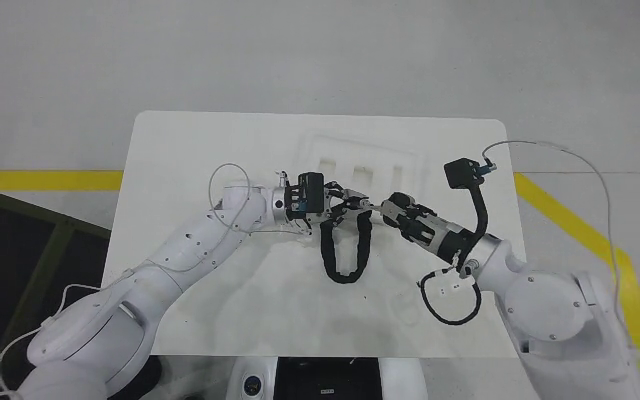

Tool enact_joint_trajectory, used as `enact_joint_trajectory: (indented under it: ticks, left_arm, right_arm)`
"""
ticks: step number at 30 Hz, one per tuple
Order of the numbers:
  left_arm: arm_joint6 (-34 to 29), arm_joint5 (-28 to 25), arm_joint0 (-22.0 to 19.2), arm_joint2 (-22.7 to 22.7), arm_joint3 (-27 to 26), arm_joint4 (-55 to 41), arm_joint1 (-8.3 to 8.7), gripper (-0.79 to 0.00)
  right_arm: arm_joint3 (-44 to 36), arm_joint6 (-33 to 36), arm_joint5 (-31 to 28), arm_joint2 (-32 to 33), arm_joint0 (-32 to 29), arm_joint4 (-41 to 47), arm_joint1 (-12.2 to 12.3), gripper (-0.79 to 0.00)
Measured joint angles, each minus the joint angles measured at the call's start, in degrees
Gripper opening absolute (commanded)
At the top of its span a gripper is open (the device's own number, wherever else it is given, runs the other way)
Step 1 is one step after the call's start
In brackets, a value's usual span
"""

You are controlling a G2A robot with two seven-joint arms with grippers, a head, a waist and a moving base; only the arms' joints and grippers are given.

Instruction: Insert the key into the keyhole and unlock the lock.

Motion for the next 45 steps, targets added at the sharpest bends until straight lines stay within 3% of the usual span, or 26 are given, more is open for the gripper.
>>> enact_joint_trajectory:
  ticks: [11,45]
  left_arm:
    - [-1.6,0.1,0.8,-1.1,0.2,1.2,-0.76,-0.785]
    - [-3.1,-1.1,2.9,-5.3,-0.7,5.0,-1.15,-0.785]
  right_arm:
    - [1.8,-1.7,4.2,-3.0,1.7,-3.3,-0.3,-0.785]
    - [4.4,-0.4,4.9,-4.8,3.5,-7.7,-0.5,-0.785]
